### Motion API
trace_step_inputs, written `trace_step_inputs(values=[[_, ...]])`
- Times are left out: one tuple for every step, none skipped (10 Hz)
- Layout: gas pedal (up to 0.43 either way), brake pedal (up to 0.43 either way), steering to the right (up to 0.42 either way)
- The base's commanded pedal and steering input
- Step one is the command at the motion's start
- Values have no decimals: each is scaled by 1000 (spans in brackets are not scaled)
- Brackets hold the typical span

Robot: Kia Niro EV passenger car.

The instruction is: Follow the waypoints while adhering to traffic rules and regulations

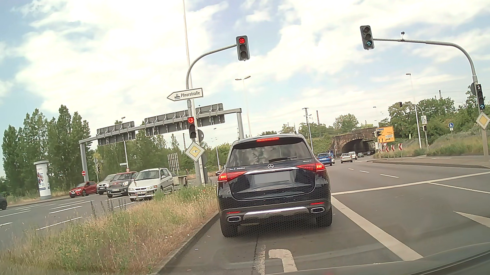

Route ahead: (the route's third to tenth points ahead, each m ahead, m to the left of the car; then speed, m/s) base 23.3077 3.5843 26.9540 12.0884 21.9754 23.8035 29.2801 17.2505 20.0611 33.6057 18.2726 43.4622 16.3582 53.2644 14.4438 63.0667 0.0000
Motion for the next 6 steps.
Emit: trace_step_inputs(values=[[0, 299, 4], [0, 299, 4], [0, 299, 4], [0, 299, 4], [0, 299, 4], [0, 299, 4]])
